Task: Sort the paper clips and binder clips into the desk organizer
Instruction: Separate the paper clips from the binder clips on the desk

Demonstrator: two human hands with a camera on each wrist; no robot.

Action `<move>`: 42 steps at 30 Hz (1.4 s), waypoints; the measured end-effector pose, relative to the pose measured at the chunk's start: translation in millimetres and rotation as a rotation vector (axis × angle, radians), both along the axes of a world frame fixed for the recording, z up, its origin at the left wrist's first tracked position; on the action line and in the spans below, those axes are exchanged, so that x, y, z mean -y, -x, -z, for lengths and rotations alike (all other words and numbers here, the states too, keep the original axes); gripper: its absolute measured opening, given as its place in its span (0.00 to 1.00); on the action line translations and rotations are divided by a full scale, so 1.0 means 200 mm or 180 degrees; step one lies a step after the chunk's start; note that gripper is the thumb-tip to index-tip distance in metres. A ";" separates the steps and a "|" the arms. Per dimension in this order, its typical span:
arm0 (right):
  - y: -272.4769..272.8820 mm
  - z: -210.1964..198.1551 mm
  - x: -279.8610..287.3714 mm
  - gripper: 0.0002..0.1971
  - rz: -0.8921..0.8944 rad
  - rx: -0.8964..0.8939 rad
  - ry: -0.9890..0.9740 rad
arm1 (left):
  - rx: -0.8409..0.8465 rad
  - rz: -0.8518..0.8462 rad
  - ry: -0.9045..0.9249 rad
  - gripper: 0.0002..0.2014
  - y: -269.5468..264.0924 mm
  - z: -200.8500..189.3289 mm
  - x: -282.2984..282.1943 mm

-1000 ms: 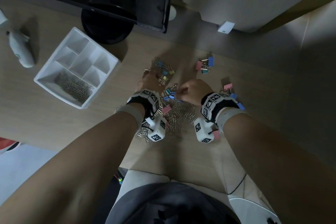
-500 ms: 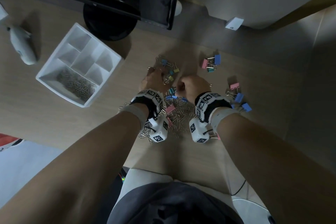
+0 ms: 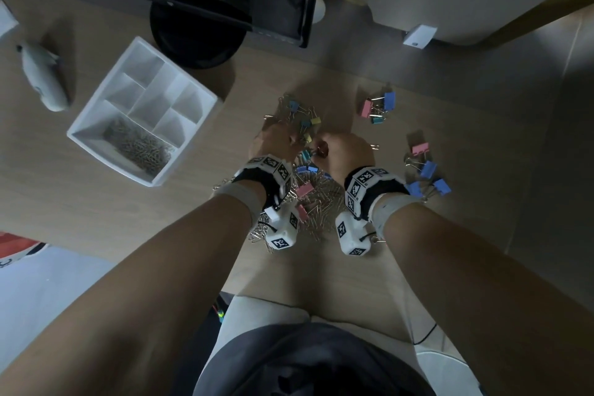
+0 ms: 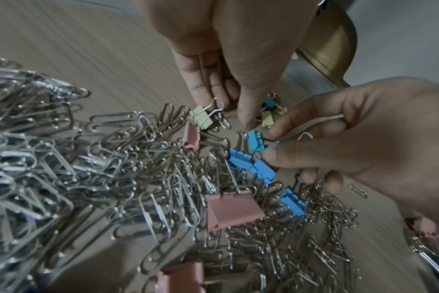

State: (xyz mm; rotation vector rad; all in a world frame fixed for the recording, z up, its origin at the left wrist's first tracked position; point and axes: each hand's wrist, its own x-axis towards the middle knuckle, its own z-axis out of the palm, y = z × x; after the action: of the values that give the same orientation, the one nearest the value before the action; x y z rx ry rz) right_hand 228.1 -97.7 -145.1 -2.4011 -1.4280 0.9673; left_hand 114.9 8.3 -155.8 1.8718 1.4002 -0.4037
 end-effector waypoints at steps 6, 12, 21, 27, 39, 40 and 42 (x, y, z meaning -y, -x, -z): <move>0.00 -0.02 -0.07 0.03 -0.0252 0.0107 0.0182 | -0.0115 0.0099 -0.0060 0.12 0.00 0.01 -0.02; -0.01 -0.02 -0.05 0.04 -0.0429 0.0161 0.0384 | -0.0135 0.0368 -0.0152 0.15 0.01 -0.02 -0.02; -0.12 -0.09 0.01 0.13 0.0766 -0.0402 -0.0059 | 0.0728 -0.0515 -0.0118 0.08 -0.02 -0.10 -0.01; -0.27 -0.11 0.01 0.17 0.1201 0.0041 0.0033 | 0.0938 -0.0225 -0.0158 0.09 -0.21 -0.15 0.01; -0.14 -0.04 -0.15 0.20 0.0277 0.0256 -0.0432 | 0.0063 -0.0347 -0.0547 0.20 0.01 -0.12 -0.12; -0.11 -0.05 -0.18 0.22 0.0107 0.0308 -0.0351 | -0.0078 -0.0280 -0.0512 0.19 0.04 -0.12 -0.13; -0.07 -0.05 -0.21 0.26 -0.0090 0.0395 -0.0338 | -0.0147 -0.0237 -0.0492 0.19 0.08 -0.12 -0.15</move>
State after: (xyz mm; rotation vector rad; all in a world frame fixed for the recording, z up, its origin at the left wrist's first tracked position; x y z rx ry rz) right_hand 242.2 -54.8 -135.0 -2.4065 -1.5181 0.7395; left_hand 99.5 37.9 -132.6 1.9366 1.5658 -0.3110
